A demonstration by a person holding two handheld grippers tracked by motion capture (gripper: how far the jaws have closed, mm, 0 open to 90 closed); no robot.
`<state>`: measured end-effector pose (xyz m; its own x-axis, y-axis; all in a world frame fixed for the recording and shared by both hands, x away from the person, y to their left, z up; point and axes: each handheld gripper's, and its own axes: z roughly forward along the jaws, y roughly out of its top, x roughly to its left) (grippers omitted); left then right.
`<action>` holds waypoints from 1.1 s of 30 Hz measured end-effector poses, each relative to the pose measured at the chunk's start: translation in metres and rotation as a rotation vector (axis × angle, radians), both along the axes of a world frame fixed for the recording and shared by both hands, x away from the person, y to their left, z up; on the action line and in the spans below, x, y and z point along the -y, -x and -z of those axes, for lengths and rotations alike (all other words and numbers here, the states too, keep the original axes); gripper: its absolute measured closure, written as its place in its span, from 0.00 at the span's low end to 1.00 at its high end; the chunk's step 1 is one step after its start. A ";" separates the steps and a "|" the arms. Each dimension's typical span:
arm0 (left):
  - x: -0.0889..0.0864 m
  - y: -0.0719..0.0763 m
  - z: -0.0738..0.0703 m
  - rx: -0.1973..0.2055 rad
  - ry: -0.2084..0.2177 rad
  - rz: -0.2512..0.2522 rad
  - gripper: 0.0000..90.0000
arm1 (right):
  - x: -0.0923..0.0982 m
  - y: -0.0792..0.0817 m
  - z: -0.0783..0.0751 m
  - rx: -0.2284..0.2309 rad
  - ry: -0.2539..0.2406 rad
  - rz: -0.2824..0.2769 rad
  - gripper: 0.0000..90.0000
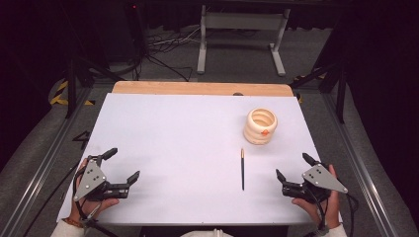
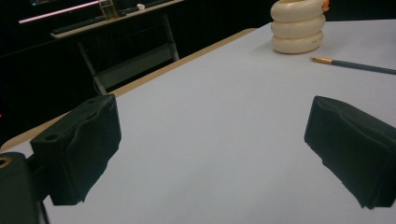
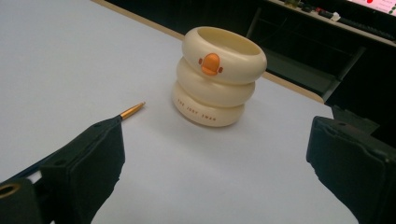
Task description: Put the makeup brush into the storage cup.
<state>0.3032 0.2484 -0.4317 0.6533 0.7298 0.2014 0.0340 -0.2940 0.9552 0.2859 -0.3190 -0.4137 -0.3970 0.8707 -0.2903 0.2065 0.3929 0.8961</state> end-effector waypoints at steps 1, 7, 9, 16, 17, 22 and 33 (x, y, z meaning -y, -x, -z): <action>0.000 0.000 0.000 0.000 0.000 0.000 0.05 | 0.000 -0.001 0.000 -0.013 0.005 0.002 0.06; 0.002 0.001 0.003 -0.019 -0.029 0.006 0.05 | -0.002 -0.005 0.000 -0.092 -0.002 0.003 0.07; 0.002 0.000 0.004 -0.030 -0.014 0.010 0.05 | -0.004 -0.007 -0.002 -0.123 -0.010 -0.001 0.07; 0.005 -0.002 0.006 -0.066 -0.013 0.029 0.06 | -0.014 -0.010 -0.011 -0.160 -0.045 -0.038 0.06; 0.005 -0.002 0.006 -0.066 -0.013 0.029 0.06 | -0.014 -0.010 -0.011 -0.160 -0.045 -0.038 0.06; 0.007 -0.002 0.008 -0.081 -0.021 0.026 0.07 | -0.028 -0.018 -0.016 -0.212 -0.071 -0.021 0.07; 0.009 -0.004 0.011 -0.106 -0.044 0.026 0.07 | -0.050 -0.047 -0.018 -0.411 -0.101 0.041 0.15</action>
<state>0.3071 0.2392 -0.4425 0.6916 0.7040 0.1614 0.1258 -0.3374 0.9329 0.3333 -0.2688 -0.3956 -0.4262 0.9042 -0.0275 0.5687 0.2915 0.7692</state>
